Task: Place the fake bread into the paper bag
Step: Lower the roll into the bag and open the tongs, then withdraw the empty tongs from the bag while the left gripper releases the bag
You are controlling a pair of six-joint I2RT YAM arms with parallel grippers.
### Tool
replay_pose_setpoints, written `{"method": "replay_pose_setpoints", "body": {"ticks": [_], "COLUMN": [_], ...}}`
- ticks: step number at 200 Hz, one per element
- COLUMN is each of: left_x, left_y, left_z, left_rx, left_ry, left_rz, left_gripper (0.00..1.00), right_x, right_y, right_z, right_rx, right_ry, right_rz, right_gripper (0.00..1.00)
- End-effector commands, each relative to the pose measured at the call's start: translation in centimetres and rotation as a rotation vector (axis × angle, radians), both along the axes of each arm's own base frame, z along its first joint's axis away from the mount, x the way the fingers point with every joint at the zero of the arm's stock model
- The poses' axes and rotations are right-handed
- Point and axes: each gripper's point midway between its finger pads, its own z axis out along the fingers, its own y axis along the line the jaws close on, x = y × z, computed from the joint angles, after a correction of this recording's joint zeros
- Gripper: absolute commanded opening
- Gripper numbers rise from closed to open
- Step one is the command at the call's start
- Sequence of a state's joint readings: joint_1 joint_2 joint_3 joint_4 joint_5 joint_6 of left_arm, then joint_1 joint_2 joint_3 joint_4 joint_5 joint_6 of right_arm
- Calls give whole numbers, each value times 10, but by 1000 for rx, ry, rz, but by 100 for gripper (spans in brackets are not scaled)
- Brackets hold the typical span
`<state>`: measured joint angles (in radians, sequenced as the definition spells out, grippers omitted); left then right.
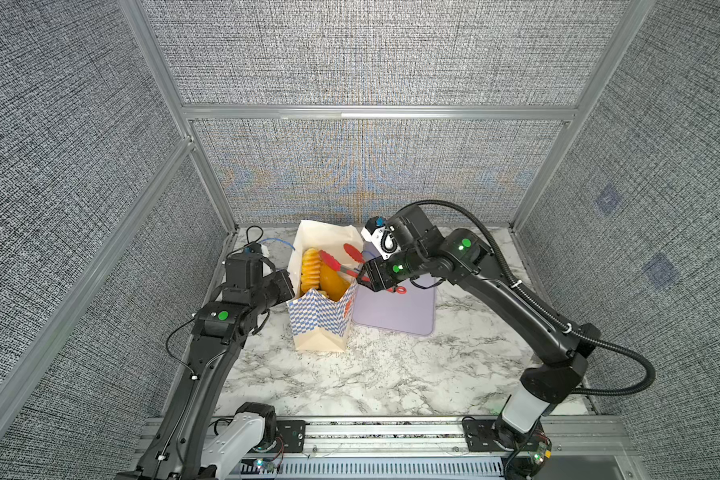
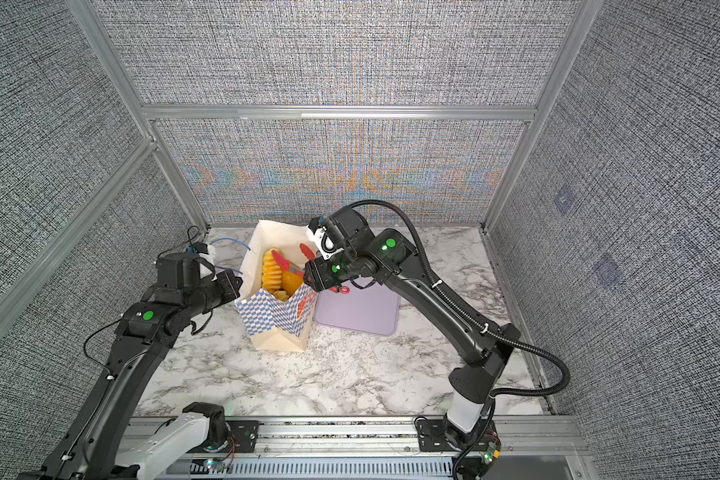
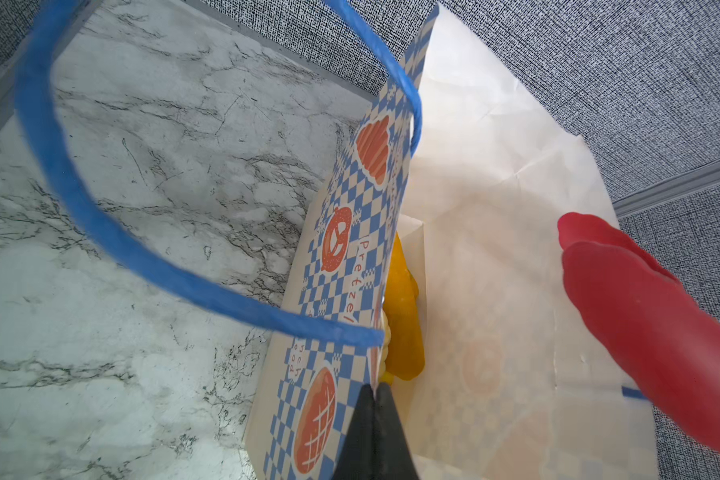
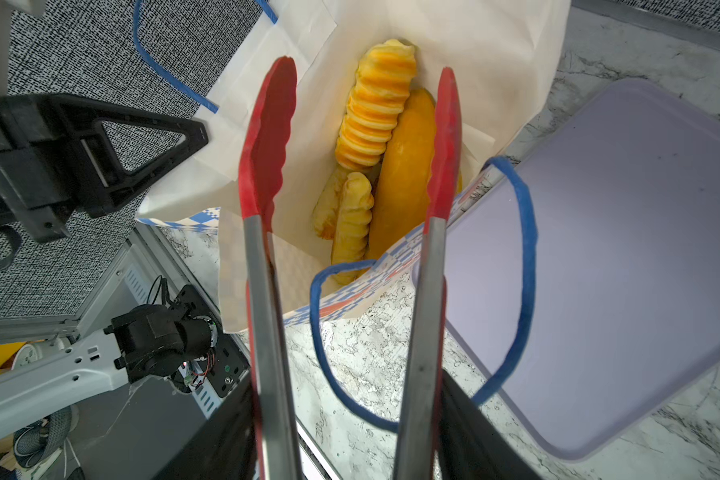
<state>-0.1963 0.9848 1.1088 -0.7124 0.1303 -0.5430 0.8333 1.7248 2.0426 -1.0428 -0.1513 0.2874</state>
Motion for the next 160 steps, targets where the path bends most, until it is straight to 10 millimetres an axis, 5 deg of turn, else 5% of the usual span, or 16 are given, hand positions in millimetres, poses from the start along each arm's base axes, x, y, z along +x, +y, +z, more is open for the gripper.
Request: {"method": "replay_pose_setpoints", "body": {"ticks": [1,91,160], "left_x": [-2,-3,-1], "left_y": [1,3,2], "left_z": [2,6,8], "left_rx": [8,19,14], "left_ry": [-2,-9,-13], "left_rz": [-2,3,-3], "left_gripper": [0,1,16], "right_x": [4,13,19], "right_y": [2,-9,-29], "right_z": [14,40,48], "right_rx": [25,69,92], "right_ry": [-49,-136,-166], "right_rz": [0,-52,-109], "right_gripper": [64,63,63]}}
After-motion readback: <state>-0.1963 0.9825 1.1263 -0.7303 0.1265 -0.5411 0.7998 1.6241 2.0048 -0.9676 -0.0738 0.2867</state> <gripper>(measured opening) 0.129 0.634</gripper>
